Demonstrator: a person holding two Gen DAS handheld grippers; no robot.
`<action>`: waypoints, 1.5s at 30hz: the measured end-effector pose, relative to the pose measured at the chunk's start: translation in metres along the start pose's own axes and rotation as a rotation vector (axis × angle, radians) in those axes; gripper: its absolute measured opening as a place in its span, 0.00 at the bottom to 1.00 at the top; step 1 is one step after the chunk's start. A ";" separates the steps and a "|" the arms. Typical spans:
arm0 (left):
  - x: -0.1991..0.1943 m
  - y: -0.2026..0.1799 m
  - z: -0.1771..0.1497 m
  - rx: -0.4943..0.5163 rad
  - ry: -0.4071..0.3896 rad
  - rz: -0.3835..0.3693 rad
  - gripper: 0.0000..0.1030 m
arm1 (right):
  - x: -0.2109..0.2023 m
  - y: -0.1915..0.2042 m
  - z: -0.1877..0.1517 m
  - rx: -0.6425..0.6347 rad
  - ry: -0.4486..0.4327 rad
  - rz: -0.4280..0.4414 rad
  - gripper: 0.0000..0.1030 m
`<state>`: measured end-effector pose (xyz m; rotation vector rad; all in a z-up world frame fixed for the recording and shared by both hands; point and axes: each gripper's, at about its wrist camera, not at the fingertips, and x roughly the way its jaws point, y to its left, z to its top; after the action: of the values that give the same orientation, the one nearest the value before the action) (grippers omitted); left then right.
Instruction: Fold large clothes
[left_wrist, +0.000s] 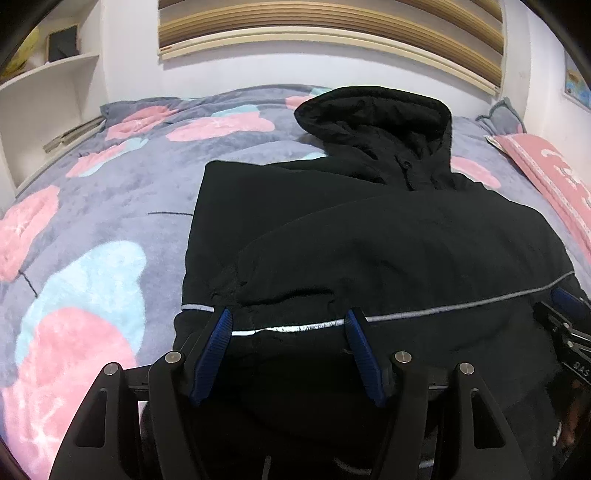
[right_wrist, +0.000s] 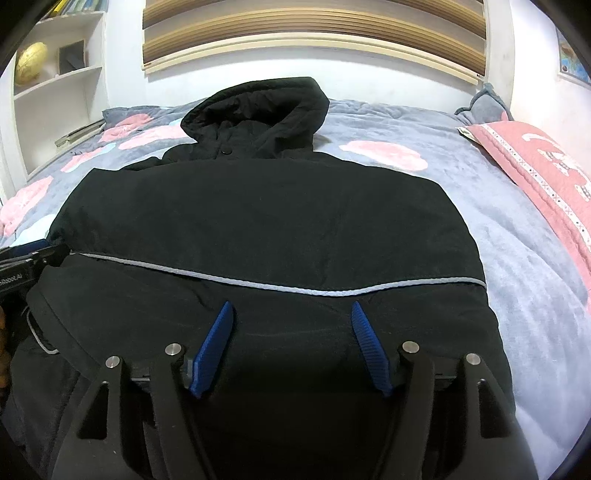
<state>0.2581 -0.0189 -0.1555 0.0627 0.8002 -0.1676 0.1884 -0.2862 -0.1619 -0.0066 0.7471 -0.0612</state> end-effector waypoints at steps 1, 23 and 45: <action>-0.006 0.002 0.004 0.002 0.006 -0.018 0.63 | -0.001 0.000 0.000 -0.002 0.004 0.005 0.74; 0.155 0.039 0.234 -0.361 0.084 -0.145 0.63 | 0.084 -0.054 0.224 0.270 0.013 0.048 1.00; 0.189 0.070 0.223 -0.510 -0.145 -0.383 0.16 | 0.179 -0.093 0.226 0.425 -0.047 0.015 0.17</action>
<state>0.5576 -0.0004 -0.1368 -0.5816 0.6837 -0.3210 0.4680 -0.3933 -0.1154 0.4009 0.6752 -0.2035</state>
